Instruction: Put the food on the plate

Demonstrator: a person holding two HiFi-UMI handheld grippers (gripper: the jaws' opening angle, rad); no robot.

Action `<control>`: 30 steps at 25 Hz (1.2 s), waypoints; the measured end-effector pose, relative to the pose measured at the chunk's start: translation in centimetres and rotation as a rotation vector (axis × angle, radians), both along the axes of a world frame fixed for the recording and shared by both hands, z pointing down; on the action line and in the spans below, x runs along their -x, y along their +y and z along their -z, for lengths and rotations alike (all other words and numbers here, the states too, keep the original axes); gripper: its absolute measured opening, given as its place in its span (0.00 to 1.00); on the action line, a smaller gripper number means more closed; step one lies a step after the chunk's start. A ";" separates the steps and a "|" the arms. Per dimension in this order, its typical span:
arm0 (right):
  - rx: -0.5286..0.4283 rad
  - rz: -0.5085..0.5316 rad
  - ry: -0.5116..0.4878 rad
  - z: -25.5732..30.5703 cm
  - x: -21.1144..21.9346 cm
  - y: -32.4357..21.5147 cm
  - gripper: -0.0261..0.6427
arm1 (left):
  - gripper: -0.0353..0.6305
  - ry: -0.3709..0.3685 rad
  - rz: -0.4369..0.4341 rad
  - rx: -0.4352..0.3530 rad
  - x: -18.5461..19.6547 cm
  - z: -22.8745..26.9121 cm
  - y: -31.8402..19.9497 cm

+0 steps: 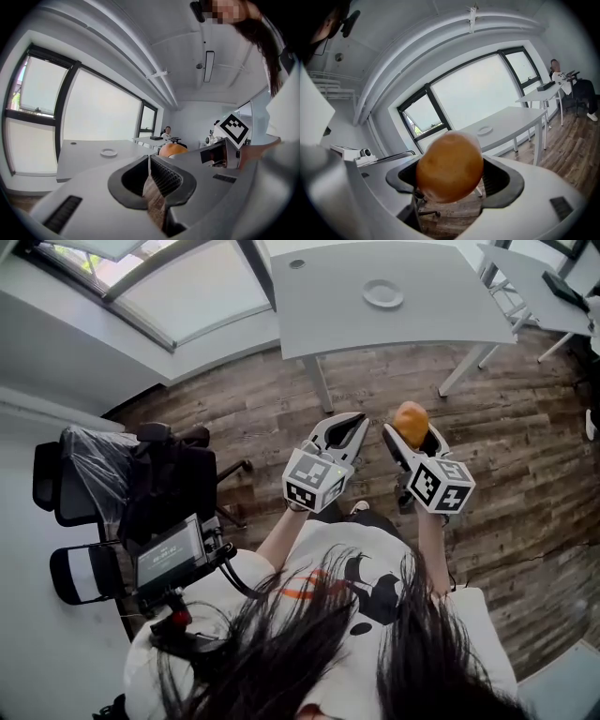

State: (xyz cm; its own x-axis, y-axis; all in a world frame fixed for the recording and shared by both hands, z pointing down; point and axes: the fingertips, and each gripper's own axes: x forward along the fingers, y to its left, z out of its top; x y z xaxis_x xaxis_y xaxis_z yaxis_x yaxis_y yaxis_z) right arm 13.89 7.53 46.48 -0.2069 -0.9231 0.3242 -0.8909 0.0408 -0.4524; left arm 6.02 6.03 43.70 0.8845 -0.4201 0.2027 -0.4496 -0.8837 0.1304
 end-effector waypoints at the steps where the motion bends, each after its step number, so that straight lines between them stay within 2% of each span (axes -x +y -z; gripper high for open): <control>1: 0.000 0.001 -0.004 -0.1 -0.2 -0.1 0.62 | 0.06 -0.003 0.000 0.002 -0.2 -0.1 -0.1; 8: 0.018 0.004 -0.036 -1.0 -0.9 -1.7 0.62 | 0.06 -0.028 -0.001 0.013 -1.1 -0.6 -2.0; 16: 0.030 -0.016 -0.033 -1.6 -2.7 -5.5 0.62 | 0.06 -0.026 -0.024 0.023 -3.1 -1.3 -6.6; 23: 0.035 -0.042 -0.024 -1.3 -4.1 -11.4 0.62 | 0.06 -0.024 -0.047 0.023 -4.4 -1.0 -13.0; 30: 0.062 -0.062 -0.020 -1.2 -3.9 -19.7 0.62 | 0.06 -0.027 -0.075 0.037 -4.6 -1.1 -21.8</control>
